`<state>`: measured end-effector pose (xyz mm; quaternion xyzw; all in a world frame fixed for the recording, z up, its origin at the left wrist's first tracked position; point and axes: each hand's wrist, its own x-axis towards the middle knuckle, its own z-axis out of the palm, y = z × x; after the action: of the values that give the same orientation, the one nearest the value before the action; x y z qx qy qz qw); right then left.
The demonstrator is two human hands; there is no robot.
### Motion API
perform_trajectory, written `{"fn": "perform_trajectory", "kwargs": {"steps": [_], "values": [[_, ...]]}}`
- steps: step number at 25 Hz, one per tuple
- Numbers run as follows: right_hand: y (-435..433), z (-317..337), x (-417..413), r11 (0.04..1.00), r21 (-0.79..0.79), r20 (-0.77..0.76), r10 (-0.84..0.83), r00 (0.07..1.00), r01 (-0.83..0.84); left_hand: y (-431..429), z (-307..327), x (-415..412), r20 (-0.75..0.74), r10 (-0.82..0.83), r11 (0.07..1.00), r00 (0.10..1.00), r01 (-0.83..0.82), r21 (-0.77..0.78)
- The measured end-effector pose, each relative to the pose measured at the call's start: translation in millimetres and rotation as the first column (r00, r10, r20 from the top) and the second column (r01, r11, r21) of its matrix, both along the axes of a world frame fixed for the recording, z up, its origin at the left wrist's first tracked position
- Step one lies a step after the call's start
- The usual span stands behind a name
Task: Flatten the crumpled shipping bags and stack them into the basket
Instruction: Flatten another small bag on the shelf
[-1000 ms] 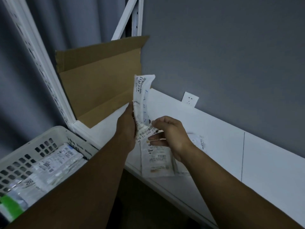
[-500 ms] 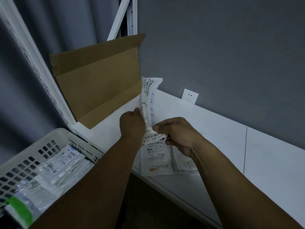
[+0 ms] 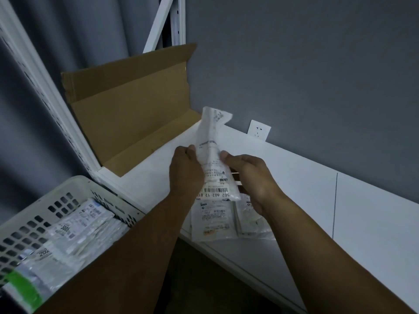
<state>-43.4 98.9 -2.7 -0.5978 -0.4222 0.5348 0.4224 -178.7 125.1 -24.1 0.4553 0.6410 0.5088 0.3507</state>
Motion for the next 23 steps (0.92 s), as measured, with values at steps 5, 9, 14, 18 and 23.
{"fn": "perform_trajectory", "kwargs": {"steps": [5,9,14,18,23], "values": [[0.8,5.0,-1.6,0.999,-0.005,-0.061,-0.045,0.997,0.045,-1.5,-1.3,6.4,-0.072,-0.118,0.992,0.990,0.115,-0.049],[2.3,-0.5,1.4,0.992,0.048,-0.083,-0.114,0.990,0.118,-0.8,-2.2,10.2,-0.115,-0.083,0.991,0.990,0.070,-0.112],[-3.2,-1.6,6.1,0.990,-0.089,-0.016,0.109,0.994,-0.110,8.3,9.8,-2.8,0.450,-0.155,0.967,0.879,0.228,-0.113],[-0.3,-2.0,4.8,0.990,-0.086,-0.026,0.106,0.994,-0.107,5.0,6.1,-2.1,0.504,-0.204,0.953,0.839,0.288,-0.093],[2.0,-6.7,4.9,0.996,0.069,-0.123,-0.043,0.991,0.052,4.9,3.3,2.1,0.509,-0.172,0.965,0.844,0.247,-0.084]]}}
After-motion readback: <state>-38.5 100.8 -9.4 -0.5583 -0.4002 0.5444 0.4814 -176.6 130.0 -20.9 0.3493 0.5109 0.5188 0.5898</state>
